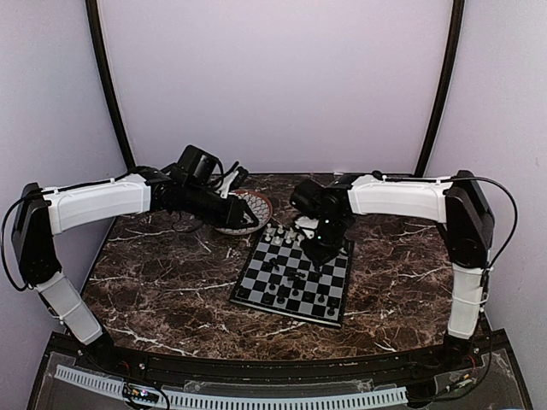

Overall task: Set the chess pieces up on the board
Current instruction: Place the pawn at g7.

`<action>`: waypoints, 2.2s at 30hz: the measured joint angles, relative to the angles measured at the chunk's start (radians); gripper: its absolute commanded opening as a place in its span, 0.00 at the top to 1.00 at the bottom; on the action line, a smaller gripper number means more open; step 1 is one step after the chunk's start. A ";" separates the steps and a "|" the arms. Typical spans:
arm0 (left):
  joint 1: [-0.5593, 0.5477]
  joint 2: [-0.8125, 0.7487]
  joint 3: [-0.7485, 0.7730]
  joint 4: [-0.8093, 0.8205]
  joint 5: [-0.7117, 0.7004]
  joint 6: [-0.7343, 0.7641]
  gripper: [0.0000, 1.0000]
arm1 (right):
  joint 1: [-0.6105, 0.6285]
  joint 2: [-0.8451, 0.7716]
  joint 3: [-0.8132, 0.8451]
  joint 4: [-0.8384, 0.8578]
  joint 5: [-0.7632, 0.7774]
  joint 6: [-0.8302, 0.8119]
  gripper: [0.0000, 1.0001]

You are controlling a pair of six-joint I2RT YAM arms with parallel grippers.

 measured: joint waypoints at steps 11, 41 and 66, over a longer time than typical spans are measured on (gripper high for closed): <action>0.200 -0.080 -0.098 -0.041 -0.086 -0.160 0.52 | 0.202 0.125 0.328 -0.055 -0.055 -0.084 1.00; 0.193 -0.281 -0.249 -0.065 -0.117 -0.097 0.51 | 0.245 0.382 0.566 -0.149 -0.126 -0.076 0.95; 0.193 -0.280 -0.248 -0.069 -0.107 -0.097 0.51 | 0.203 0.327 0.506 -0.111 -0.132 -0.064 0.80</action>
